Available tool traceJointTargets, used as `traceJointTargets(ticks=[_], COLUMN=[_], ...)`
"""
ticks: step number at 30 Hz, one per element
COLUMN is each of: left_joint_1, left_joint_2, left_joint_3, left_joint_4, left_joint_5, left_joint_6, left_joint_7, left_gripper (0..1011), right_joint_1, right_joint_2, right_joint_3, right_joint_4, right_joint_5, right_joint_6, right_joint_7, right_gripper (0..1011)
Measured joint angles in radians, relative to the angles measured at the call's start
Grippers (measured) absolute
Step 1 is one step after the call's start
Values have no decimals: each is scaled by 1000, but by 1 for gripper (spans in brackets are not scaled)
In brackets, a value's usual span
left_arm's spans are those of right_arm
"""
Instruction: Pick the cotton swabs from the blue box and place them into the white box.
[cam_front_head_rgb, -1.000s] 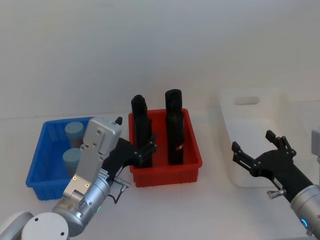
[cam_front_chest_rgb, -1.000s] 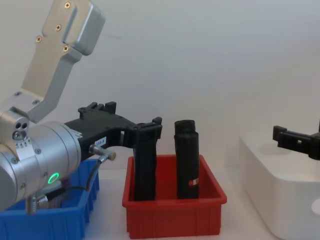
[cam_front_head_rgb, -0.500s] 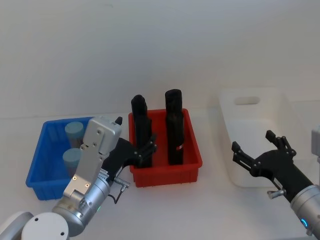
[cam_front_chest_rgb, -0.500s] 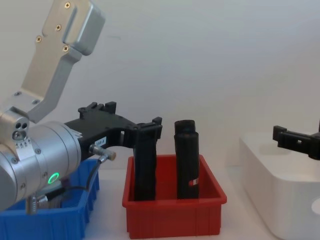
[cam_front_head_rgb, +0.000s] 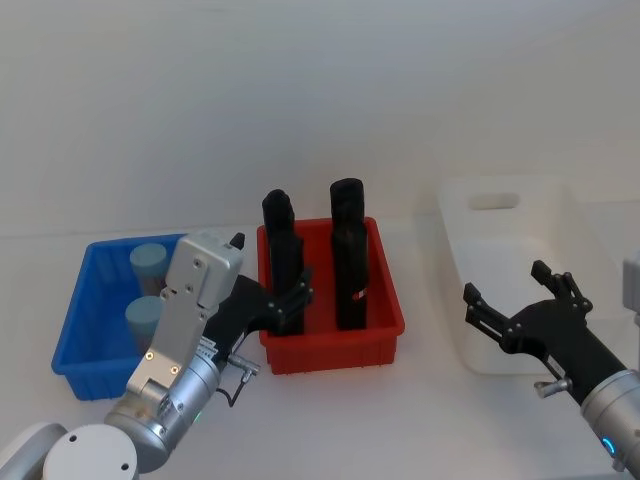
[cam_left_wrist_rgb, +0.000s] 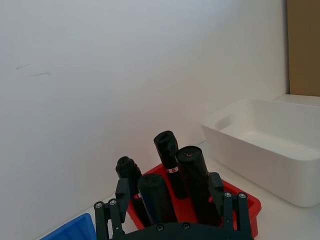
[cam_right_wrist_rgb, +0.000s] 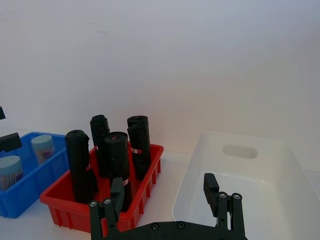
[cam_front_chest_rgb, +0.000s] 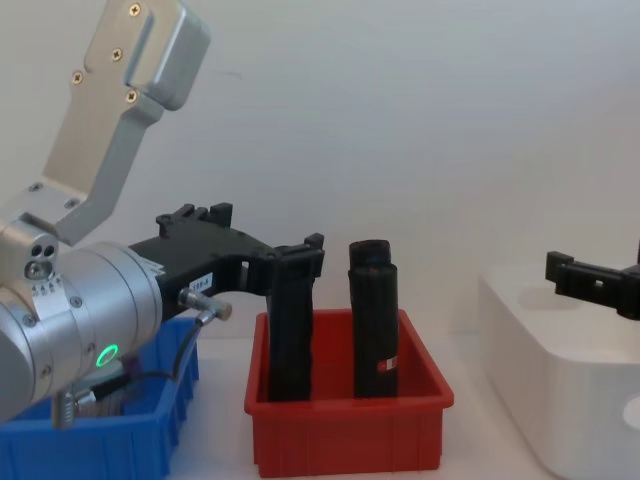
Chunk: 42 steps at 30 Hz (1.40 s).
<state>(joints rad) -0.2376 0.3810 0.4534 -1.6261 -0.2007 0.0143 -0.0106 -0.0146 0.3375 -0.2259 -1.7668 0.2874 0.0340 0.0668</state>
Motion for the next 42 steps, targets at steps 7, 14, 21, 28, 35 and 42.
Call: traceJointTargets(ticks=[7,14,21,28,35,42], left_joint_1=[-8,-23,-43,-69,-96,-115], left_joint_2=[-7,-16,-23,-27,-30,-30], left_joint_3=[-6,-20,-39,-63,-90,-112], left_joint_4=[4,20,48,95,154,201], left_joint_5=[-4,-21,-47,-77,-112,-138], left_joint_6=[21,63,113,154,183,200], left_joint_7=[19,44,58,61,64,66], left_gripper=[1004,1004,1004,1004,1004,1004], right_joint_1=[0,0,0,0,0,0], right_joint_2=[0,0,0,0,0,0], right_joint_3=[0,0,0,0,0,0], right_joint_4=[0,0,0,0,0,0], right_joint_5=[0,0,0,0,0,0], right_joint_6=[0,0,0,0,0,0], right_joint_7=[0,0,0,0,0,0], right_gripper=[1001,1001,1002,1002,1001,1001])
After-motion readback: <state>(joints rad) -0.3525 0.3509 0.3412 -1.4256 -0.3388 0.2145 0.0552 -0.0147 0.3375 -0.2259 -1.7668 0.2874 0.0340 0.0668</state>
